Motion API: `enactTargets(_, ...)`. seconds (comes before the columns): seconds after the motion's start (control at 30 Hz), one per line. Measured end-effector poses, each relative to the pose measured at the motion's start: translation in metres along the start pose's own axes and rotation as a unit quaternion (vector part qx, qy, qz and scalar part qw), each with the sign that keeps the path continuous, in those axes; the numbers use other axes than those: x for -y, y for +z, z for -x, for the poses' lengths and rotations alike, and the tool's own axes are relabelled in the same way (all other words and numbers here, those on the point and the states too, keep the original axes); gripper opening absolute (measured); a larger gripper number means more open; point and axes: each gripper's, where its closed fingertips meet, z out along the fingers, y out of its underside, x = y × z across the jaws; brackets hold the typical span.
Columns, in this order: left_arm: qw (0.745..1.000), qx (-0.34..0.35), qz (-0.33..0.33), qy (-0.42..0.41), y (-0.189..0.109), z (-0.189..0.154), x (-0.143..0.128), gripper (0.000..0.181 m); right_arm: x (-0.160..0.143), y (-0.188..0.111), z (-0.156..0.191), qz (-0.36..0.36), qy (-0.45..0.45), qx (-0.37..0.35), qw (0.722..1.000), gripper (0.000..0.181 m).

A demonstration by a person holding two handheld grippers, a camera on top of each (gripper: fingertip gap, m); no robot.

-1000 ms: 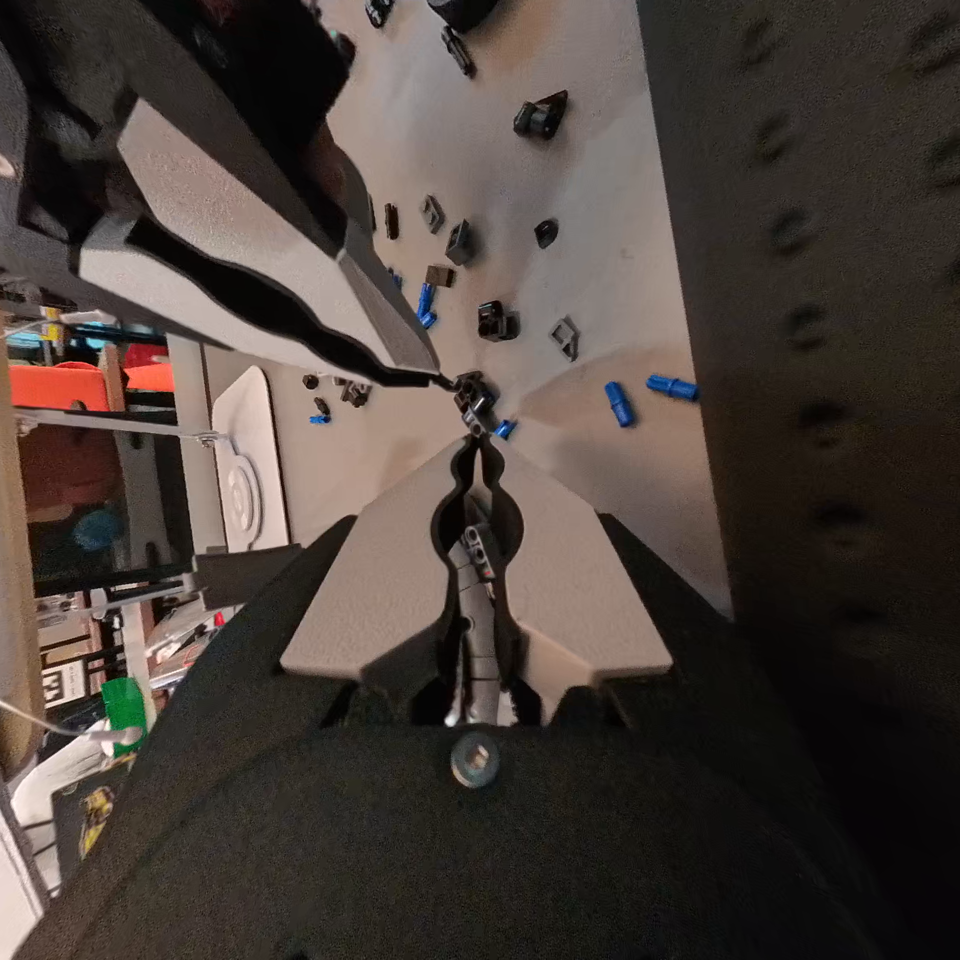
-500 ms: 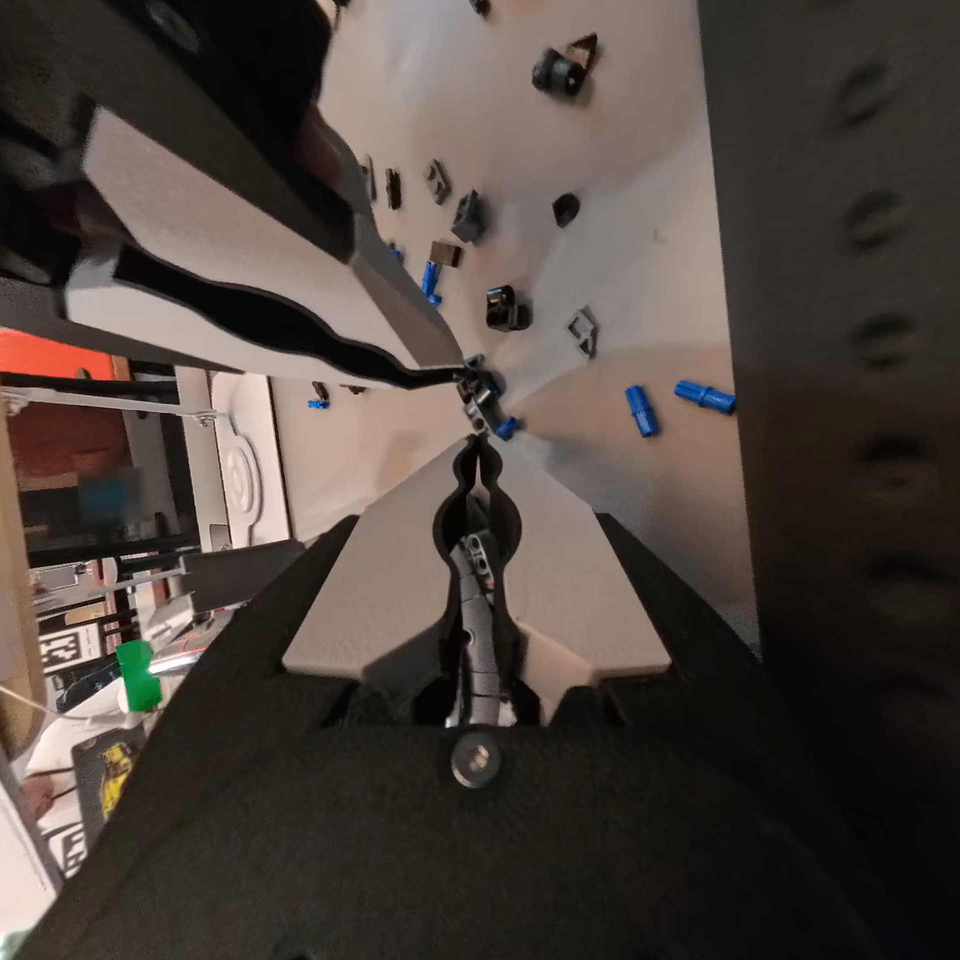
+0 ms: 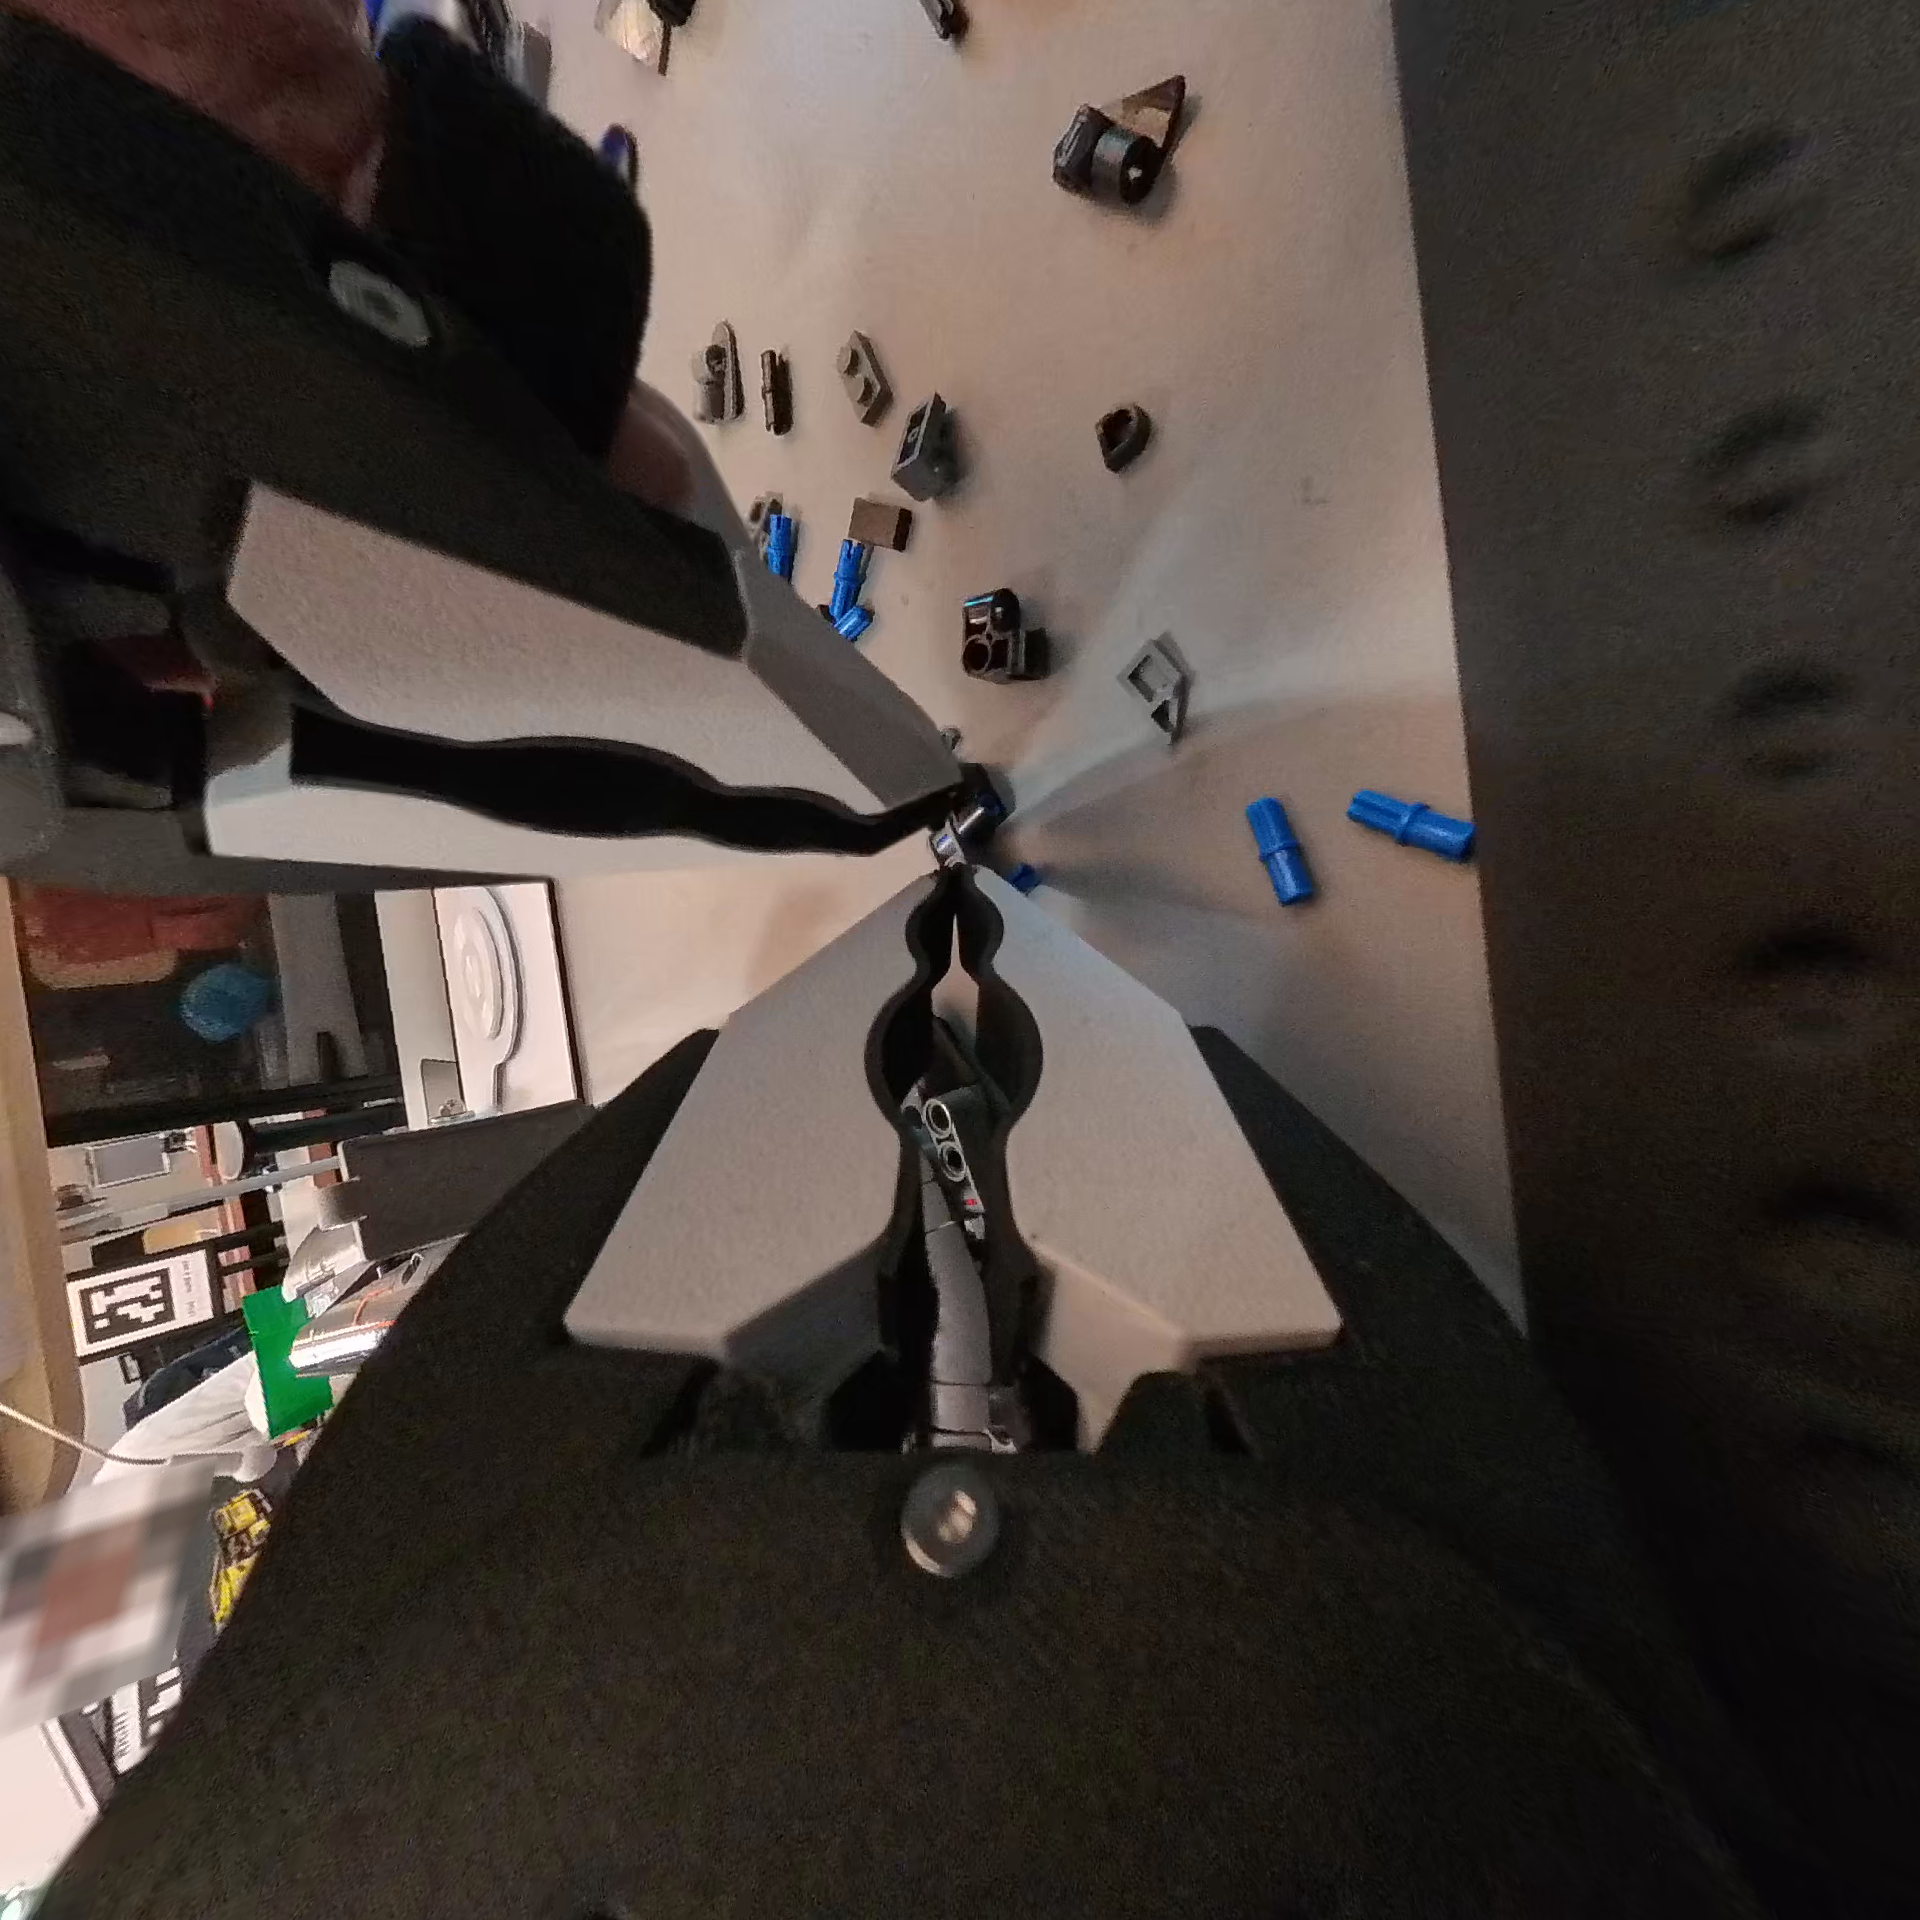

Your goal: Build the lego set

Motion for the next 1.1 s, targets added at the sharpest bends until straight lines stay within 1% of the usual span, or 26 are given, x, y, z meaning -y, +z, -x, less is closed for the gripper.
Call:
enactTargets(0.07,1.0,0.001,0.0,0.004,0.0,0.0,0.0,0.0,0.001,0.001,0.001,-0.006,0.003,0.017,1.0,0.0)
enactTargets(0.13,1.0,0.003,0.0,0.005,0.0,0.0,0.0,0.0,0.001,0.001,0.001,-0.01,0.005,0.019,1.0,0.0)
enactTargets(0.2,1.0,0.003,0.006,0.008,0.001,0.0,-0.003,0.0,0.003,-0.005,-0.002,-0.046,0.047,0.036,0.997,0.0)
enactTargets(0.23,1.0,0.003,0.002,0.008,0.001,0.0,-0.002,0.0,0.003,-0.011,-0.004,-0.066,0.061,0.036,0.995,0.0)
enactTargets(0.37,1.0,-0.007,-0.002,0.011,-0.002,-0.001,-0.004,0.0,0.0,-0.046,-0.015,-0.148,0.103,0.0,0.984,0.016)
enactTargets(0.43,1.0,-0.013,-0.001,0.014,-0.003,-0.002,-0.005,0.0,-0.006,-0.054,-0.013,-0.165,0.111,-0.005,0.98,0.015)
enactTargets(0.53,0.999,-0.022,-0.008,0.029,-0.005,-0.004,-0.005,0.0,-0.009,-0.045,-0.008,-0.156,0.107,-0.014,0.982,0.019)
enactTargets(0.63,0.998,-0.033,-0.015,0.043,-0.008,-0.007,-0.005,0.0,-0.003,-0.026,0.001,-0.145,0.089,-0.008,0.985,0.023)
enactTargets(0.7,0.997,-0.037,-0.019,0.06,-0.011,-0.009,-0.006,0.0,0.005,-0.019,0.004,-0.154,0.077,-0.004,0.985,0.026)
enactTargets(0.77,0.996,-0.039,-0.027,0.071,-0.013,-0.011,-0.006,0.0,0.013,-0.013,0.006,-0.162,0.07,0.0,0.984,0.027)
enactTargets(0.83,0.996,-0.046,-0.036,0.073,-0.015,-0.013,-0.006,0.0,0.015,-0.005,0.009,-0.155,0.065,0.005,0.986,0.027)
enactTargets(0.9,0.995,-0.05,-0.046,0.075,-0.016,-0.014,-0.005,0.0,0.015,-0.001,0.011,-0.15,0.055,0.004,0.987,0.015)
enactTargets(1.03,0.995,-0.043,-0.048,0.08,-0.016,-0.013,-0.007,0.0,0.021,0.004,0.019,-0.154,0.054,0.024,0.986,0.007)
enactTargets(1.1,0.995,-0.04,-0.045,0.081,-0.016,-0.012,-0.009,0.0,0.024,0.005,0.021,-0.158,0.052,0.026,0.986,0.006)
